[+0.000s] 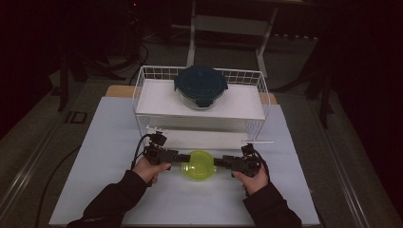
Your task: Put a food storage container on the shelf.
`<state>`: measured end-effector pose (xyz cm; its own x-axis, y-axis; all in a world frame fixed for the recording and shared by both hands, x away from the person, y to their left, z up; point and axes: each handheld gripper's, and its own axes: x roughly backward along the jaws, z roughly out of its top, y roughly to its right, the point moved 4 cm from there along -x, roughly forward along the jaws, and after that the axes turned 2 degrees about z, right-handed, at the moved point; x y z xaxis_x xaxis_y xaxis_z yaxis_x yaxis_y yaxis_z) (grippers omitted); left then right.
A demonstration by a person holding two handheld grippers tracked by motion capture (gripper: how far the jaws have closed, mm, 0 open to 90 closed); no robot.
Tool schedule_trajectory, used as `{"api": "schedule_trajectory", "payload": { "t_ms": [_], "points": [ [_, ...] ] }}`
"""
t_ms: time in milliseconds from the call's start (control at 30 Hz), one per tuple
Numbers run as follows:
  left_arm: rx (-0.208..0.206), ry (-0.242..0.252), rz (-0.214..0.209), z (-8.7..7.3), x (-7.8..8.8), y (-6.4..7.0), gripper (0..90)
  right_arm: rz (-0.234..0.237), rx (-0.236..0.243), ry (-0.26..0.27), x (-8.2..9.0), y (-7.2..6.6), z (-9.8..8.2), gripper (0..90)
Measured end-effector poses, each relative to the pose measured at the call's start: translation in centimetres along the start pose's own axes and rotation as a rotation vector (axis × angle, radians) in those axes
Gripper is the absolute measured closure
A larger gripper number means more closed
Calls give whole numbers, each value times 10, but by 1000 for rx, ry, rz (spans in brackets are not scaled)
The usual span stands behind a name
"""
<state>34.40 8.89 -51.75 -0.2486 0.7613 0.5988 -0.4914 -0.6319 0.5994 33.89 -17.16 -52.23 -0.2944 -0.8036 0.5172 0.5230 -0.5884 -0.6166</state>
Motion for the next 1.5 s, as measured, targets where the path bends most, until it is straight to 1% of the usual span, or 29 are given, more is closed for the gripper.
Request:
{"api": "schedule_trajectory", "payload": {
  "t_ms": [33, 67, 100, 133, 167, 200, 233, 267, 300, 333, 367, 400, 433, 467, 500, 533, 567, 667, 700, 733, 767, 833, 967, 1000, 1067, 1133, 1200, 1300, 1500],
  "points": [
    [12, -7, -7, -1, 0, -1, 238, 3, -17, -8, -1, 1, -1, 394],
    [25, -9, -5, -3, 0, -2, 260, 8, -34, -19, -2, 1, -2, 408],
    [25, -9, -5, -3, 0, -2, 267, 8, -34, -19, -2, 1, -2, 408],
    [40, -13, -4, -4, -1, -3, 267, 12, -47, -26, -3, 1, -3, 432],
    [64, -23, -8, -7, -1, -5, 328, 20, -70, -42, -5, 2, -4, 465],
    [70, -32, -19, -9, -1, -7, 363, 23, -78, -50, -7, 2, -5, 490],
    [82, -35, -36, -10, -2, -8, 406, 26, -82, -59, -8, 2, -5, 510],
    [82, -35, -36, -10, -2, -8, 439, 21, -80, -65, -9, 2, -6, 510],
    [90, -33, -56, -12, -1, -11, 477, 25, -84, -72, -10, 1, -6, 539],
    [90, -33, -56, -12, -1, -11, 513, 21, -82, -79, -10, 1, -7, 555],
    [115, -30, -68, -13, -2, -14, 536, 15, -83, -82, -11, 1, -8, 572],
    [117, -33, -79, -14, -2, -15, 574, 16, -88, -85, -11, 1, -8, 584],
    [121, -36, -83, -15, -3, -15, 579, 20, -99, -90, -12, 1, -9, 595],
    [131, -37, -101, -16, -3, -15, 591, 21, -105, -92, -12, 1, -9, 597],
    [131, -37, -101, -16, -3, -15, 618, 21, -105, -92, -12, 1, -9, 597],
    [131, -37, -101, -16, -3, -15, 618, 24, -111, -93, -12, 1, -9, 597],
    [125, -47, -114, -16, -3, -13, 644, 22, -111, -92, -12, -1, -9, 643],
    [124, -55, -119, -16, -4, -10, 699, 19, -113, -95, -12, -4, -9, 693],
    [124, -55, -119, -16, -4, -10, 703, 19, -113, -95, -12, -4, -9, 693],
    [122, -71, -114, -17, -8, -8, 703, 22, -114, -96, -12, -4, -9, 715],
    [127, -72, -116, -18, -9, -6, 717, 30, -120, -104, -12, -6, -10, 729],
    [132, -67, -110, -19, -8, -5, 730, 32, -125, -96, -12, -6, -11, 740],
    [134, -58, -102, -21, -7, -2, 752, 51, -137, -89, -10, -8, -15, 755],
    [125, -57, -101, -21, -6, -1, 756, 48, -139, -87, -9, -9, -16, 757],
    [113, -66, -97, -22, -5, 1, 768, 50, -128, -83, -9, -11, -17, 770],
    [108, -68, -93, -23, -4, 3, 776, 40, -118, -77, -7, -15, -19, 778],
    [99, -70, -82, -24, -3, 6, 783, 30, -114, -70, -6, -17, -20, 791],
    [76, -64, -58, -24, -2, 11, 807, 7, -91, -62, -4, -20, -20, 810],
    [69, -40, -62, -22, 2, 15, 807, -6, -71, -51, 1, -24, -19, 810]
  ]
}}
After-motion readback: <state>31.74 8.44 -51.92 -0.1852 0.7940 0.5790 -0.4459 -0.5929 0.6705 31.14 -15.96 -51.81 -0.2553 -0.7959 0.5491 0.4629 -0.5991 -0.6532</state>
